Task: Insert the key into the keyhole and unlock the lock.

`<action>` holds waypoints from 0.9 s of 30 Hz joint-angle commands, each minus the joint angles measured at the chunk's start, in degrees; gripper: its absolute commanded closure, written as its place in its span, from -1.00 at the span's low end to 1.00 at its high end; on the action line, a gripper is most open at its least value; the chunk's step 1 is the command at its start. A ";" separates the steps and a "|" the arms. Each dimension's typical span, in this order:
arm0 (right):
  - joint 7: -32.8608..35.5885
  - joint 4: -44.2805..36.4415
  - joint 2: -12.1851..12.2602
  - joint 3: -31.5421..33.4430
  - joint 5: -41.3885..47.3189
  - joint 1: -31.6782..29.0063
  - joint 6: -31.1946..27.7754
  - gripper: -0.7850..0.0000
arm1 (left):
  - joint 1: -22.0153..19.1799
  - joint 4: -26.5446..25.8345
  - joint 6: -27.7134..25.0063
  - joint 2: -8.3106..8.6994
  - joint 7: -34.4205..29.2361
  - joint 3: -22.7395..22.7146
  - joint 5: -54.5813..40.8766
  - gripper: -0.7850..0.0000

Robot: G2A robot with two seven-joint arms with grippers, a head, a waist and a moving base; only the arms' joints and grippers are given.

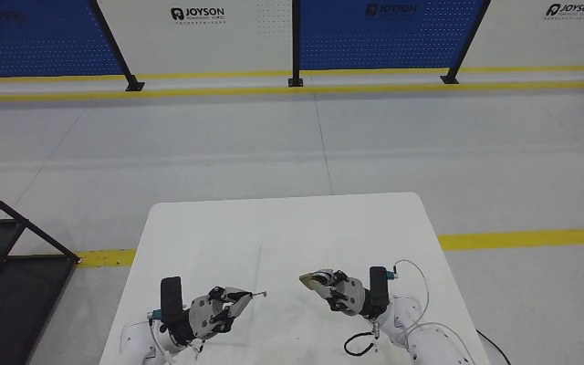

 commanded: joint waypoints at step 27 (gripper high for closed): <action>1.35 -2.28 -2.28 -11.40 30.98 3.08 -1.37 1.00 | -11.34 7.28 0.00 -1.55 0.22 17.92 -21.06 1.00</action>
